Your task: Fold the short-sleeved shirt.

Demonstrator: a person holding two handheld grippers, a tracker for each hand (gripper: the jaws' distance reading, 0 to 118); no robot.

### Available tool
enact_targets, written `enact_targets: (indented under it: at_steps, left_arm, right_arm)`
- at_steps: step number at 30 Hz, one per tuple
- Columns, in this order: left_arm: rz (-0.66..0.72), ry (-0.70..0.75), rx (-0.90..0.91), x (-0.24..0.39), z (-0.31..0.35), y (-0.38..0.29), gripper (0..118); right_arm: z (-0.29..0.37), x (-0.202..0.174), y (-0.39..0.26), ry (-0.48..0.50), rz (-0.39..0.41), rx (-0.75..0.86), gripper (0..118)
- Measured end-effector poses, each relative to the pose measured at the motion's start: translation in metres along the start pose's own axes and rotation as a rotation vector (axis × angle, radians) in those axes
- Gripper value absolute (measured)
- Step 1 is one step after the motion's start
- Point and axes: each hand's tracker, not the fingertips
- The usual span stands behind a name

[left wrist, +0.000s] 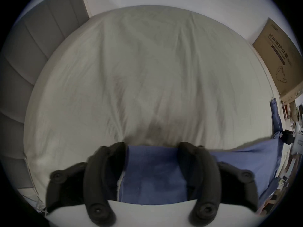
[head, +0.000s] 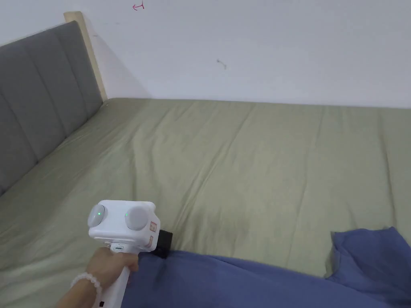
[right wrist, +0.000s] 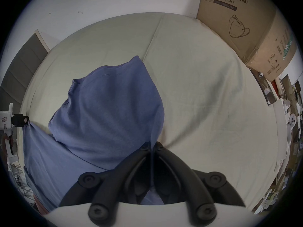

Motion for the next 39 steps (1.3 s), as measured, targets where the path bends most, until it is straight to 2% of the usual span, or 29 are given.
enact_targets:
  at_steps: [1,2,5,10,14,17,20,23,25,26,27,28,29,30,31,32,33,37,38,39]
  left_arm:
    - [-0.012,0.011,0.007,-0.001,0.005,0.0,14]
    - [-0.018,0.02,0.012,0.002,0.015,-0.005,2]
    - [-0.015,-0.058,-0.019,-0.001,0.031,-0.01,2]
    - [-0.036,-0.076,0.105,-0.013,0.094,-0.024,2]
    - [-0.053,-0.079,0.221,-0.022,0.158,-0.051,2]
    - [-0.116,-0.076,0.283,-0.028,0.198,-0.087,2]
    - [-0.107,-0.078,0.278,-0.035,0.225,-0.138,2]
    - [-0.071,-0.11,0.244,-0.047,0.226,-0.189,2]
    - [-0.051,-0.107,0.152,-0.051,0.213,-0.224,2]
    - [-0.042,-0.1,0.135,-0.054,0.203,-0.24,2]
    - [-0.041,-0.095,0.107,-0.055,0.193,-0.254,4]
    - [-0.042,-0.095,0.089,-0.056,0.184,-0.265,11]
    - [-0.034,-0.1,0.056,-0.057,0.175,-0.275,43]
    - [-0.025,-0.083,0.032,-0.063,0.163,-0.28,77]
    - [-0.032,-0.038,0.016,-0.063,0.159,-0.284,99]
    - [-0.042,-0.013,0.002,-0.064,0.16,-0.285,105]
    - [-0.038,-0.025,0.018,-0.066,0.164,-0.287,105]
    - [0.064,-0.102,0.123,-0.08,0.192,-0.276,104]
    - [0.084,-0.117,0.146,-0.08,0.201,-0.275,102]
    - [0.108,-0.14,0.191,-0.082,0.208,-0.274,93]
  right_arm:
    - [0.002,0.0,0.001,-0.001,0.001,-0.001,2]
    - [0.005,-0.001,0.001,-0.004,-0.005,0.0,2]
    - [0.025,0.001,0.002,0.039,-0.039,0.015,2]
    - [0.09,0.009,-0.003,0.1,-0.031,0.106,2]
    - [0.146,0.016,-0.025,0.105,-0.011,0.163,2]
    - [0.182,0.024,-0.057,0.124,0.011,0.191,2]
    - [0.206,0.031,-0.102,0.144,0.017,0.194,2]
    - [0.209,0.034,-0.151,0.134,0.025,0.158,2]
    - [0.196,0.034,-0.184,0.118,-0.004,0.108,2]
    - [0.188,0.035,-0.198,0.144,-0.025,0.083,2]
    - [0.178,0.034,-0.21,0.149,-0.034,0.071,2]
    - [0.168,0.03,-0.222,0.137,-0.035,0.061,4]
    - [0.159,0.028,-0.231,0.126,-0.037,0.053,23]
    - [0.152,0.024,-0.239,0.104,-0.038,0.042,56]
    - [0.148,0.021,-0.244,0.065,-0.034,0.031,84]
    - [0.145,0.018,-0.246,0.02,-0.03,0.008,86]
    - [0.148,0.014,-0.246,-0.007,-0.029,0.004,86]
    - [0.183,-0.008,-0.232,0.015,0.017,0.178,85]
    - [0.192,-0.016,-0.228,0.033,0.03,0.229,80]
    - [0.201,-0.027,-0.222,0.05,0.042,0.274,66]
